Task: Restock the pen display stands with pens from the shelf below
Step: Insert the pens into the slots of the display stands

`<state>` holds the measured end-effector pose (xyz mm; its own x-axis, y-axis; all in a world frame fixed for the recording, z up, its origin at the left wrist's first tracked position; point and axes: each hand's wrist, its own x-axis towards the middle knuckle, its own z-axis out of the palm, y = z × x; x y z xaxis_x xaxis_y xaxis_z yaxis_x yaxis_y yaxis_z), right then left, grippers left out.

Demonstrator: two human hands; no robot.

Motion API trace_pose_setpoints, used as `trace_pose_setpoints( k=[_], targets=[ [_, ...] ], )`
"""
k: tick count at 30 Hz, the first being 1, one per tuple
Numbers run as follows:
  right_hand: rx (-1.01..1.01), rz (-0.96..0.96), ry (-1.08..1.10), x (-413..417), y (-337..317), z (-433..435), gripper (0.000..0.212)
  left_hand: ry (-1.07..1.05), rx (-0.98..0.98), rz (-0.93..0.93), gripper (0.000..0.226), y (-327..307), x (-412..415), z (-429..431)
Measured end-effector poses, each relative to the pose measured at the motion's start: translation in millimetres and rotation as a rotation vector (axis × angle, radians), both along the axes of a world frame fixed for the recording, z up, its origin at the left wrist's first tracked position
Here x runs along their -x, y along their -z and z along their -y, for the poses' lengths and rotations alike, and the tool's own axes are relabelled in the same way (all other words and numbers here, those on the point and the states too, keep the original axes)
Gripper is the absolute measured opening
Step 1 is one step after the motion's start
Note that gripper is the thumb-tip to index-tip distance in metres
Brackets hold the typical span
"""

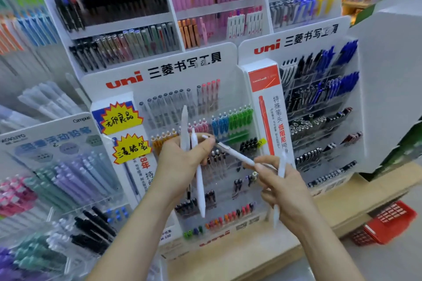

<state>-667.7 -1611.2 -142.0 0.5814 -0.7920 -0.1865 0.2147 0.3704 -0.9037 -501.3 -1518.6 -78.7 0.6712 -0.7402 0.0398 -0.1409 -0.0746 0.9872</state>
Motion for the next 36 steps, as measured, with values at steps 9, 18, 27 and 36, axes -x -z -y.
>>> trace_pose_setpoints(
  k=[9, 18, 27, 36],
  targets=[
    [0.233, -0.272, 0.029, -11.9, 20.1, 42.0, 0.024, 0.099, -0.143, 0.485, 0.009, -24.7, -14.2, 33.0],
    [0.267, -0.255, -0.061, -22.4, 6.1, 50.3, 0.018, 0.265, -0.543, 0.696, 0.029, 4.7, -15.6, 62.8],
    [0.148, -0.124, -0.081, -23.6, 0.3, 55.1, 0.015, 0.257, -0.820, 0.841, 0.035, 20.5, -12.3, 82.3],
    [-0.115, 0.097, -0.216, -14.7, 1.1, 55.8, 0.026, 0.247, -0.758, 0.787, 0.029, 10.3, -15.2, 78.3]
  ],
)
